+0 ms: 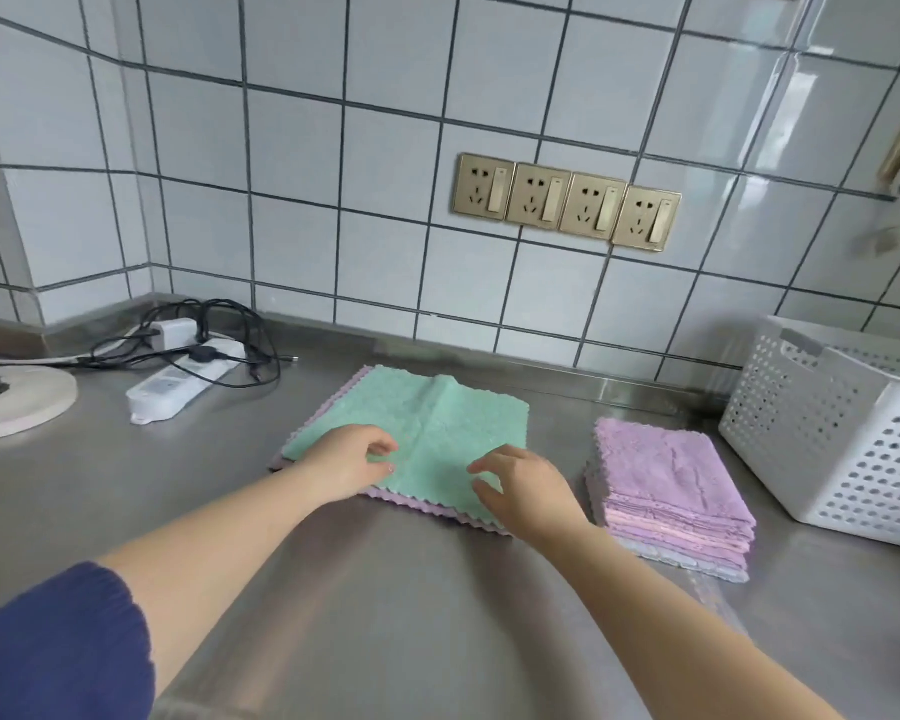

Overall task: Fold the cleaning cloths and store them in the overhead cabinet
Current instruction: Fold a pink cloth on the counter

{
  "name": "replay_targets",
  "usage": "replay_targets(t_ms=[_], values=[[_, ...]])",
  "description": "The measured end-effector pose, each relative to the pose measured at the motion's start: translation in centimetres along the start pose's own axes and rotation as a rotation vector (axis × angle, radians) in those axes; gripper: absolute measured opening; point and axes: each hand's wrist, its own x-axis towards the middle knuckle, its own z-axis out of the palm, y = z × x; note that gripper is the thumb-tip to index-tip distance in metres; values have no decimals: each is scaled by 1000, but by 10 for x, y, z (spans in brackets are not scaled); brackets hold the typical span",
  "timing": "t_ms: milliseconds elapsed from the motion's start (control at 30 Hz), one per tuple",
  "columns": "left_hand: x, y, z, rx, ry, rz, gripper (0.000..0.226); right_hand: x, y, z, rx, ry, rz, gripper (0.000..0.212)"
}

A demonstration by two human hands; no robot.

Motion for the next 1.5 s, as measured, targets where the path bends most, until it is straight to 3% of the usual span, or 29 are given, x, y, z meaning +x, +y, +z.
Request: replay_targets(t_ms=[167, 367, 500, 567, 767, 867, 1067, 1300, 1500], values=[[-8, -23, -6, 118, -22, 56, 37, 6, -24, 17, -5, -125, -8, 34], [-6, -30, -8, 251, -46, 152, 40, 4, -18, 18, -196, -103, -181, 35], [-8, -31, -11, 367, 7, 248, 35, 6, -16, 15, -339, -64, -328, 21], [-8, -35, -11, 359, 45, 275, 36, 10, -10, 16, -329, -71, -328, 35], [-3, -61, -17, 337, 189, 212, 36, 9, -3, 21, -98, -69, -134, 24], [-1, -67, -20, 289, 213, 163, 35, 11, 1, 21, -98, -79, -66, 22], [3, -47, -53, 100, 402, 200, 25, 21, -6, -6, 12, 185, 126, 23], [-31, -30, -83, -97, 420, 229, 9, -7, -9, -44, 351, 248, 148, 8], [-82, -34, -83, -155, 301, 203, 30, -47, -16, -57, 354, 110, 130, 14]])
